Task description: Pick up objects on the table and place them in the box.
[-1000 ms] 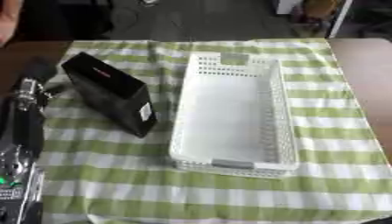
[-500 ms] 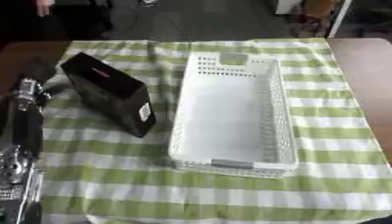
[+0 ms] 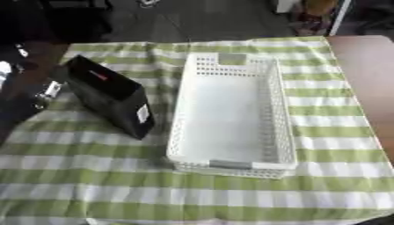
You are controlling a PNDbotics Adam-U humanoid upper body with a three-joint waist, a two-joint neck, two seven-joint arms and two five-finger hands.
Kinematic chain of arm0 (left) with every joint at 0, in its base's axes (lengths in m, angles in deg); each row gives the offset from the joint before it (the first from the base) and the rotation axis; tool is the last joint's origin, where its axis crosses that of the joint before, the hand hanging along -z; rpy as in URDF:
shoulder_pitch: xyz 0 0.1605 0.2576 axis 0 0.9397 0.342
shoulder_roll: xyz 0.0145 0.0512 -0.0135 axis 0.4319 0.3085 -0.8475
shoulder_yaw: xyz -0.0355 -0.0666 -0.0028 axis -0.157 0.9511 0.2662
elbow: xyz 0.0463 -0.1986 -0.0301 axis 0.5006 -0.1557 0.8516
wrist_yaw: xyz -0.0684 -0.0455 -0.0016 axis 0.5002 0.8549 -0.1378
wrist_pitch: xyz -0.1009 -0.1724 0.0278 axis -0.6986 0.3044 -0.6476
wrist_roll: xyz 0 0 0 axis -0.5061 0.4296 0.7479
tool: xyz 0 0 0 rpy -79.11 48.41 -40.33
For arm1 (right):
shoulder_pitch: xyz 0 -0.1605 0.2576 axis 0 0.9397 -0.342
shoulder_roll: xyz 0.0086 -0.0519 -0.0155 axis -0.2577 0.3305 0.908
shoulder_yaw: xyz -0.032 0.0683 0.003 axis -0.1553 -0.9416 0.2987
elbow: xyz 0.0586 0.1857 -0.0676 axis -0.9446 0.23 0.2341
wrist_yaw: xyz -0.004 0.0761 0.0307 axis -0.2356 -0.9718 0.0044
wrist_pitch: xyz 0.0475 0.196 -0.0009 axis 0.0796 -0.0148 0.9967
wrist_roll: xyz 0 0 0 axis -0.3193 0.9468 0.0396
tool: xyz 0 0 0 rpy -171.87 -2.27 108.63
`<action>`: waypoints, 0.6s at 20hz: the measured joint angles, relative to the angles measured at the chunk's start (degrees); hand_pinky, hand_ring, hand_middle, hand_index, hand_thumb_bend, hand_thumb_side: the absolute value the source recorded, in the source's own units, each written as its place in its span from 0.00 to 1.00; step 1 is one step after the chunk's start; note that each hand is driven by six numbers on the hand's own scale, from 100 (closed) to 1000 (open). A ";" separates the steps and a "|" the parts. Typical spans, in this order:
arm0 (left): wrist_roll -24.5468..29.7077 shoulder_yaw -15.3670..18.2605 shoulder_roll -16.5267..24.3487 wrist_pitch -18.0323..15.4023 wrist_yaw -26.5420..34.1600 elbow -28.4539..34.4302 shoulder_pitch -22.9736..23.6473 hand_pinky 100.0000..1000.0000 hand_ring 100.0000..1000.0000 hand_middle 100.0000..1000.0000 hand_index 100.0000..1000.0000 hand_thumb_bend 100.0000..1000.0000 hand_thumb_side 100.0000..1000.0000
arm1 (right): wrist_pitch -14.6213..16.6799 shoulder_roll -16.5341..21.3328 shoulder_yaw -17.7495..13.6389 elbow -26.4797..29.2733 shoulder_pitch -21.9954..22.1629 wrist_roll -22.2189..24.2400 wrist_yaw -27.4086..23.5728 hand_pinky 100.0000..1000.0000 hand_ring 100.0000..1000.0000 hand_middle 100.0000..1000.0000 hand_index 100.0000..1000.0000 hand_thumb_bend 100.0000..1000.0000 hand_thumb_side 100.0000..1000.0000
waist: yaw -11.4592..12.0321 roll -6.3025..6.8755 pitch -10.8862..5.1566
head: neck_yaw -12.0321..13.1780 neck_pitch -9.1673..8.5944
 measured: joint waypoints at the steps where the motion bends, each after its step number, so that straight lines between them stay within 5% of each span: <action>1: 0.93 -0.39 1.72 -0.29 -2.05 -0.01 -0.37 0.79 0.84 0.76 0.81 0.66 0.48 | 0.00 0.00 0.00 0.00 0.01 0.01 0.00 0.70 0.78 0.82 0.94 0.00 0.74 | 0.00 0.07 -0.06 | 0.17 0.00; 12: 4.38 -2.68 6.91 -2.26 -9.05 -0.40 -2.30 0.79 0.83 0.75 0.83 0.65 0.49 | 0.03 0.01 0.14 -0.34 0.04 0.05 -0.25 0.70 0.79 0.82 0.94 0.00 0.74 | -0.13 0.16 -0.07 | 0.23 0.00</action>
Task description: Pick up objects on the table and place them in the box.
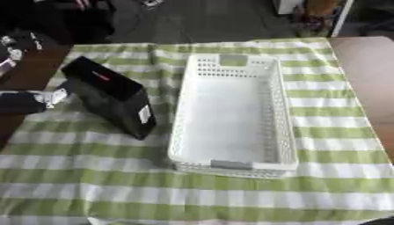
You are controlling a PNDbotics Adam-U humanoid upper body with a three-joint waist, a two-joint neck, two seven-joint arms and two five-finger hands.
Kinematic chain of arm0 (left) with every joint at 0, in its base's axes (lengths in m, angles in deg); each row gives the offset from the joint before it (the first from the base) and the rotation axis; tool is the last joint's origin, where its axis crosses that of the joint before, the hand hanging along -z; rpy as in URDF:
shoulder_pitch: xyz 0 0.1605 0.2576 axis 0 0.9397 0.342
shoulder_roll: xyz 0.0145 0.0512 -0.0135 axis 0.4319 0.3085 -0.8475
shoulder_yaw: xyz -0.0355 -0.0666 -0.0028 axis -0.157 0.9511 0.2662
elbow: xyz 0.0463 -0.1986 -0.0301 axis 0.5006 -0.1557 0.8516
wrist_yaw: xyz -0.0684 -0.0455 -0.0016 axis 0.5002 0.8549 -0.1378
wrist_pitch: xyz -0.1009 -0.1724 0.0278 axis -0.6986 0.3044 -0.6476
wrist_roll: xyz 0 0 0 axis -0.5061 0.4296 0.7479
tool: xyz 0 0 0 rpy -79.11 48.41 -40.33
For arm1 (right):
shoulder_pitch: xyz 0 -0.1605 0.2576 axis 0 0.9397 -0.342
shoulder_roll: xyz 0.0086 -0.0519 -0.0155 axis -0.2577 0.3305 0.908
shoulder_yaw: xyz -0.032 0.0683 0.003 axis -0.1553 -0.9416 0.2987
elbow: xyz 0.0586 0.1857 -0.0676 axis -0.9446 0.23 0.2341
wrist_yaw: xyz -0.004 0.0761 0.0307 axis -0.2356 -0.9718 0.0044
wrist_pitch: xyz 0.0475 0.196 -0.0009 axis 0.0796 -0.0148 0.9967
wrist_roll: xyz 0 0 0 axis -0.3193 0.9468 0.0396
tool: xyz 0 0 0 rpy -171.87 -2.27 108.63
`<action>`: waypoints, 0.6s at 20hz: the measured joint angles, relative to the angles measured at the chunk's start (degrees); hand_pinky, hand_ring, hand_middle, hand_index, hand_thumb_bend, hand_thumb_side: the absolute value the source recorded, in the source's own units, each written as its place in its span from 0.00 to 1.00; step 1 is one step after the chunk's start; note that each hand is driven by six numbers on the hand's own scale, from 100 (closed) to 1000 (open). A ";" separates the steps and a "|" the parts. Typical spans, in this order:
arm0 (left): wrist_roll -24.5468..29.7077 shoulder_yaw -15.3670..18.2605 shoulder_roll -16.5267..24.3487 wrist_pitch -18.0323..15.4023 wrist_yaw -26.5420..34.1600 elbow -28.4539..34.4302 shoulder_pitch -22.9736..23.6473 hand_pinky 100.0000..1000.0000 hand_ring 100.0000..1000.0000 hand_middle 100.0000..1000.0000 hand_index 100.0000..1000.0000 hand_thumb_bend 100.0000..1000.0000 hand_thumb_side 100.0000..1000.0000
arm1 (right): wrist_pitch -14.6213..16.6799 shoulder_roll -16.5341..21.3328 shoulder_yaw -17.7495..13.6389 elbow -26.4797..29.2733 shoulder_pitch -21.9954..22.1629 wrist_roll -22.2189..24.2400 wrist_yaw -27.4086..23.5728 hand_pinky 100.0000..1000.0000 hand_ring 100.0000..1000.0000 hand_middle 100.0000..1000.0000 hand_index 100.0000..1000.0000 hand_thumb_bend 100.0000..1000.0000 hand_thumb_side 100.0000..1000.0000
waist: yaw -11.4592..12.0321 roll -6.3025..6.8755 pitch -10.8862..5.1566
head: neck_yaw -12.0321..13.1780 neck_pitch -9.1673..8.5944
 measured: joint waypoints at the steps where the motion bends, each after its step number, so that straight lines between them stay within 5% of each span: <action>1: 0.38 -0.20 0.35 -0.15 -0.34 -0.21 -0.40 0.79 0.83 0.75 0.86 0.64 0.44 | 0.00 0.00 0.01 0.00 0.01 0.00 -0.01 0.70 0.79 0.82 0.94 0.00 0.74 | -0.01 0.00 0.00 | 0.00 0.00; 6: 5.19 -2.99 3.92 -2.50 -5.32 -1.51 -4.36 0.81 0.84 0.76 0.91 0.66 0.42 | 0.10 0.02 0.14 -0.08 0.05 0.12 -0.17 0.70 0.79 0.82 0.94 0.00 0.73 | -0.13 0.31 -0.05 | 0.00 0.01; 7: 6.37 -3.79 4.73 -3.38 -6.54 -1.77 -5.47 0.81 0.84 0.75 0.92 0.75 0.43 | 0.12 0.02 0.14 -0.19 0.06 0.15 -0.17 0.71 0.79 0.82 0.94 0.00 0.73 | -0.17 0.41 -0.09 | 0.00 0.01; 12: 11.12 -8.17 7.45 -8.24 -10.40 -4.15 -11.18 0.81 0.83 0.74 0.91 0.86 0.45 | 0.09 0.04 0.17 -0.37 0.48 0.40 -0.25 0.71 0.79 0.82 0.94 0.00 0.73 | -0.39 0.70 -0.35 | 0.00 0.01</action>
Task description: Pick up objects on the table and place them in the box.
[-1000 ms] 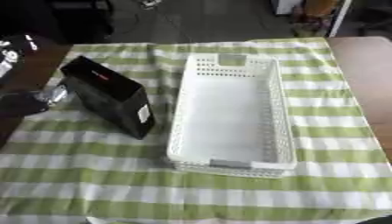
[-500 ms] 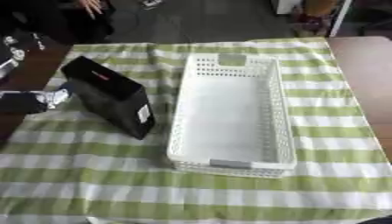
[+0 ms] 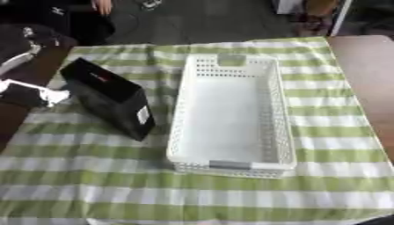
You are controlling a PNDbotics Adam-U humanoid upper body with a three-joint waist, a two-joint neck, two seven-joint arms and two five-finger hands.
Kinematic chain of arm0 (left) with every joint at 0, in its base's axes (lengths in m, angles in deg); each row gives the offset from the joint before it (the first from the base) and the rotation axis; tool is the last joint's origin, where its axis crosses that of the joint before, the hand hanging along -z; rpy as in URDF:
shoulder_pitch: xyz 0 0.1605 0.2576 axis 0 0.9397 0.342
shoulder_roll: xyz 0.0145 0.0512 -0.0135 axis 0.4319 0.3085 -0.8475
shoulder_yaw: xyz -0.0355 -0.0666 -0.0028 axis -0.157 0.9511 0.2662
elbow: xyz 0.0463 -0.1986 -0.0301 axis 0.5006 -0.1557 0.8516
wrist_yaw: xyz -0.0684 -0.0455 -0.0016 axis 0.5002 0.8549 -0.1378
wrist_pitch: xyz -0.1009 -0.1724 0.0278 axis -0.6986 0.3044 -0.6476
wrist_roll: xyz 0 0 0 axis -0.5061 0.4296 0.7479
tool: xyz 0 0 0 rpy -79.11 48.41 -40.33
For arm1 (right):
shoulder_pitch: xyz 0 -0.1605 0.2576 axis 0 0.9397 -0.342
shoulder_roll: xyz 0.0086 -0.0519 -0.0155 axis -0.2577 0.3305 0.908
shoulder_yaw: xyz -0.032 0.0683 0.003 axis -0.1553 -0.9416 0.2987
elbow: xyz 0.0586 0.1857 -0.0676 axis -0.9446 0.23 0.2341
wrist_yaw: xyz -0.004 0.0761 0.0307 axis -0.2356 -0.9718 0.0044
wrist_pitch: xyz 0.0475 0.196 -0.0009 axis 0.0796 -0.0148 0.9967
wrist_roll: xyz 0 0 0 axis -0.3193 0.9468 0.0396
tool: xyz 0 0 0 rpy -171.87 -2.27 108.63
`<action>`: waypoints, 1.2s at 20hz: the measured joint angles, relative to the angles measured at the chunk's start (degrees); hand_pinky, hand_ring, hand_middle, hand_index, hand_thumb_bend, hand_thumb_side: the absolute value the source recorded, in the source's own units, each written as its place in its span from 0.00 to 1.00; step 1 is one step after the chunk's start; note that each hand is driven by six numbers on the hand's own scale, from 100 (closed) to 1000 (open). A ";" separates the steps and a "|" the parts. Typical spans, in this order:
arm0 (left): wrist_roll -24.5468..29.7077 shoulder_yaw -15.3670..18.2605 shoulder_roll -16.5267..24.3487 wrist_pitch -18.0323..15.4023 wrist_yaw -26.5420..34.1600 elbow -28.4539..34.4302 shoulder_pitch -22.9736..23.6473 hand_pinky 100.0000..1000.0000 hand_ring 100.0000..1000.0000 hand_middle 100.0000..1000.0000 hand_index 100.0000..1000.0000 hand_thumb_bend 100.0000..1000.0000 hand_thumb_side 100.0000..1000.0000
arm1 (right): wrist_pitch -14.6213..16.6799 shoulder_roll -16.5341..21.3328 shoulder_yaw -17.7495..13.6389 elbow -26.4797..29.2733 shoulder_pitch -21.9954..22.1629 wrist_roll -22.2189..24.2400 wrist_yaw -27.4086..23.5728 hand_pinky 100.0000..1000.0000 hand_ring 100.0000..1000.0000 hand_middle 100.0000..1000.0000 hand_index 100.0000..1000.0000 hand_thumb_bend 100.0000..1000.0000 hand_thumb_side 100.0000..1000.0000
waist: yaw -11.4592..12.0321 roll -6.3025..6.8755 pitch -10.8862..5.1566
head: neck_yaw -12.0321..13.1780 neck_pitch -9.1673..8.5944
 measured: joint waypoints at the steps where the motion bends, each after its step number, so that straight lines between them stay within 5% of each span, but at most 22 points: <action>1: 0.51 -0.92 0.25 -1.07 -0.14 -0.64 -1.08 0.81 0.83 0.74 0.91 0.89 0.46 | -0.05 0.02 0.00 -0.01 0.01 0.06 -0.05 0.71 0.79 0.82 0.94 0.00 0.73 | -0.01 0.07 0.00 | 0.00 0.00; 11: 4.76 -8.25 0.15 -8.34 0.13 -9.80 -11.21 0.80 0.82 0.73 0.90 0.91 0.47 | 0.09 0.31 0.32 -0.53 0.12 0.47 -0.47 0.71 0.79 0.82 0.94 0.00 0.72 | -0.01 0.35 0.00 | 0.00 0.01; 24: 8.67 -13.83 -7.05 -14.04 -2.34 -25.09 -21.39 0.81 0.84 0.76 0.91 0.91 0.47 | 0.30 0.47 0.35 -1.15 0.59 0.96 -0.93 0.71 0.79 0.82 0.94 0.00 0.72 | 0.03 0.50 0.00 | 0.00 0.02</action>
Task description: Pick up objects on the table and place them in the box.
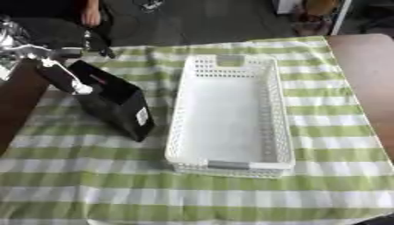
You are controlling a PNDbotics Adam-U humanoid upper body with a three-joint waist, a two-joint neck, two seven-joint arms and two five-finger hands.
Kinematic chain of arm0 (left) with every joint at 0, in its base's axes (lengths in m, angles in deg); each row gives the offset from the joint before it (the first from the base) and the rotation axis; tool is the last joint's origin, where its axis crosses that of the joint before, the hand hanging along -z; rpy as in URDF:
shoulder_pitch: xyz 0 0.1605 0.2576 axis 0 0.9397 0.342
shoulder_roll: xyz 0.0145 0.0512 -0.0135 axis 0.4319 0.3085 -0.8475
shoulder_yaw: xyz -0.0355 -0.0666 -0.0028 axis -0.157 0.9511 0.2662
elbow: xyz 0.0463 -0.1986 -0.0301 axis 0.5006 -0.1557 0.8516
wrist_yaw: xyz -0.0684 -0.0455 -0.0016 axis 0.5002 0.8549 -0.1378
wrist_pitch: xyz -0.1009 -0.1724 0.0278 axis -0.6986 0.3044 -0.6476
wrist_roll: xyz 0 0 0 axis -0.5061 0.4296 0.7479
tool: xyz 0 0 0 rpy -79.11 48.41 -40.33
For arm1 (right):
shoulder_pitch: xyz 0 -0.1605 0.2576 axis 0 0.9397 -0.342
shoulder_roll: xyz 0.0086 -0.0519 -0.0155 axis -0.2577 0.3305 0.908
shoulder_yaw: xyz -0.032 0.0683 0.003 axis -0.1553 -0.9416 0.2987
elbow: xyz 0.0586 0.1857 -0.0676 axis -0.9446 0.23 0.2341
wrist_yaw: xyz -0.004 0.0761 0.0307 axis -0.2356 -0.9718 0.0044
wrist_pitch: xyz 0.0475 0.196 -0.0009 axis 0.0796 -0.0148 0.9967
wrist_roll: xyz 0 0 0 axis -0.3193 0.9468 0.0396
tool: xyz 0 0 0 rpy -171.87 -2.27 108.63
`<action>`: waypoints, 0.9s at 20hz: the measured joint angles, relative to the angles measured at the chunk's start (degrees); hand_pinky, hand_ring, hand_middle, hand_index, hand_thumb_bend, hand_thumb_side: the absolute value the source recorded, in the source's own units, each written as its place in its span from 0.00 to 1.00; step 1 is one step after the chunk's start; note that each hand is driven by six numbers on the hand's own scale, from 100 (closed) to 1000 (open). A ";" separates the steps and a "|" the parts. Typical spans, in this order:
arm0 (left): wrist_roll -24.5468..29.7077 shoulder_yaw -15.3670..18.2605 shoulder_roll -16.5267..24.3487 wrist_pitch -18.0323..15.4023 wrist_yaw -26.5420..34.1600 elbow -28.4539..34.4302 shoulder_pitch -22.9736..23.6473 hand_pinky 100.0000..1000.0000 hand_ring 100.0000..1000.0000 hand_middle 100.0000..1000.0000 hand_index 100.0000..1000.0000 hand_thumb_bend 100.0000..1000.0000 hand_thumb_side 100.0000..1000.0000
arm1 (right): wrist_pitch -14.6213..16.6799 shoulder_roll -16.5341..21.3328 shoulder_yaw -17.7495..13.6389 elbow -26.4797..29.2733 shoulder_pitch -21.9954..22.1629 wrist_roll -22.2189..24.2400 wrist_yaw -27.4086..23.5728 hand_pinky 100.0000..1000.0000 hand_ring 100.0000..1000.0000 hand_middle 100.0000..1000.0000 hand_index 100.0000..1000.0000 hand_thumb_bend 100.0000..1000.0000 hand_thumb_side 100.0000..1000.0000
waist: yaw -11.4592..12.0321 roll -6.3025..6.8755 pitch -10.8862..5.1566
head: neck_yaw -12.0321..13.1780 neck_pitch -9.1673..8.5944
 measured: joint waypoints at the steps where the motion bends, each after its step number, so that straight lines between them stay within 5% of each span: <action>1: 0.07 -0.34 -0.39 -0.53 -0.44 -0.71 -0.32 0.81 0.84 0.76 0.92 0.91 0.46 | 0.06 0.00 0.00 -0.10 0.00 0.07 -0.01 0.71 0.79 0.82 0.94 0.00 0.72 | 0.00 0.01 0.01 | 0.00 0.00; 18: -1.13 -2.48 -1.66 -3.76 -9.45 -3.89 -2.46 0.83 0.87 0.81 0.99 0.97 0.43 | 0.25 0.02 0.01 -0.58 0.41 0.58 -0.52 0.71 0.79 0.83 0.95 0.00 0.71 | -0.08 0.53 0.05 | 0.01 0.00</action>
